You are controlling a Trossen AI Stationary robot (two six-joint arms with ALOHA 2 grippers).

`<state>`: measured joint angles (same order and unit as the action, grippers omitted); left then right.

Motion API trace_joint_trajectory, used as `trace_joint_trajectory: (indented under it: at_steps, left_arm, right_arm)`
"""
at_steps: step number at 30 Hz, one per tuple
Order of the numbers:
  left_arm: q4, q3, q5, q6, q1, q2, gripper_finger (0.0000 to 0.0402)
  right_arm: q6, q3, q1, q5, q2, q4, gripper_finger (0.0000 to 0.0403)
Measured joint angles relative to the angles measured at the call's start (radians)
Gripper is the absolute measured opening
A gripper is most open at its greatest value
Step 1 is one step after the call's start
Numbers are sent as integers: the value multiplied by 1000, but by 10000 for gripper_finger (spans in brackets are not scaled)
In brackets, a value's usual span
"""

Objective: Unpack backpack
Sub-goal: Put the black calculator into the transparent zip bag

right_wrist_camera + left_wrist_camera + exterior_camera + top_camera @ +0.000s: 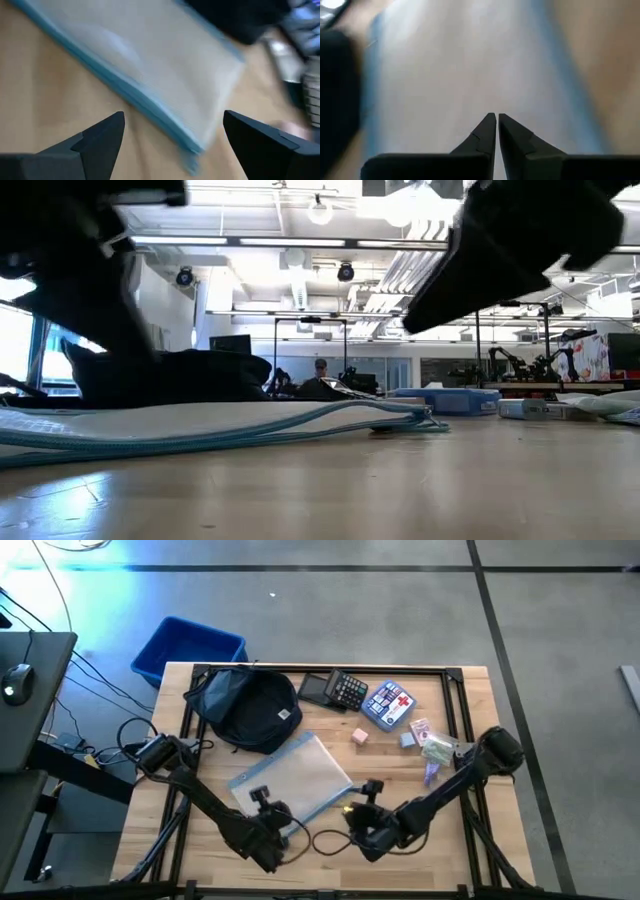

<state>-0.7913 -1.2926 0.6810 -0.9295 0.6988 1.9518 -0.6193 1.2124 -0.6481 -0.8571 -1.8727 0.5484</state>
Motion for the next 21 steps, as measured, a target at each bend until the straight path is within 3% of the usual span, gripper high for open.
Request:
trace_joint_trajectory:
  at_steps: [3, 8, 15, 21]
  left_arm:
    - [204, 2, -78, 192, -17, 5, 29]
    - [398, 2, -35, 416, -48, 12, 91]
    - [544, 2, 29, 652, -129, 94, 173]
    - [487, -4, 164, 653, -179, 146, 199]
  right_arm:
    - [-74, 12, -21, -17, 11, 83, 322]
    - [-99, 10, -20, -7, 8, 102, 322]
    - [-106, 9, -20, 1, 8, 106, 322]
    - [-106, 9, -20, 9, 8, 108, 323]
